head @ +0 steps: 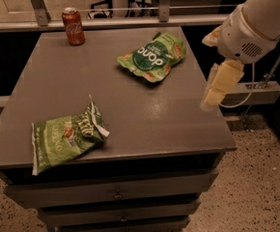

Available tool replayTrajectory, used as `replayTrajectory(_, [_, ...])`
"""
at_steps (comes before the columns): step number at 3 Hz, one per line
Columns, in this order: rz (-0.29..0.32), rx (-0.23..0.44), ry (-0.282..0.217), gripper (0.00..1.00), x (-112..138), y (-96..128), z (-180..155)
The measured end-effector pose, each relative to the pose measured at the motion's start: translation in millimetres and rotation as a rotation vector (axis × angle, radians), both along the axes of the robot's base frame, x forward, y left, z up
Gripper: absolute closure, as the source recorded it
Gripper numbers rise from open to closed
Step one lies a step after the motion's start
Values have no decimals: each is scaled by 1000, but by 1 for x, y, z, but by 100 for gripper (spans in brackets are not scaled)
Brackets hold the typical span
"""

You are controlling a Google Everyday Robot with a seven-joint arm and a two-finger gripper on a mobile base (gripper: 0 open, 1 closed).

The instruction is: Move coke can near green jalapeno chip bag

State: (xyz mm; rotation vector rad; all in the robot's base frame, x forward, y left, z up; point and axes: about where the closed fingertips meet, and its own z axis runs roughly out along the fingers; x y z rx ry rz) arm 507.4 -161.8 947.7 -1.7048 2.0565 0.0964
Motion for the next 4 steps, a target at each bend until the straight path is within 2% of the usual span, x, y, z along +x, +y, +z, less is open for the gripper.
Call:
replayTrajectory(1, [72,135,-30,0,35,45,-3])
replayTrajectory(2, [144,278,-46,0,57,100,10])
replayTrajectory(3, [144,285,-50,0,60,103,9])
replayTrajectory(4, [147,347,-84,0,83,123,0])
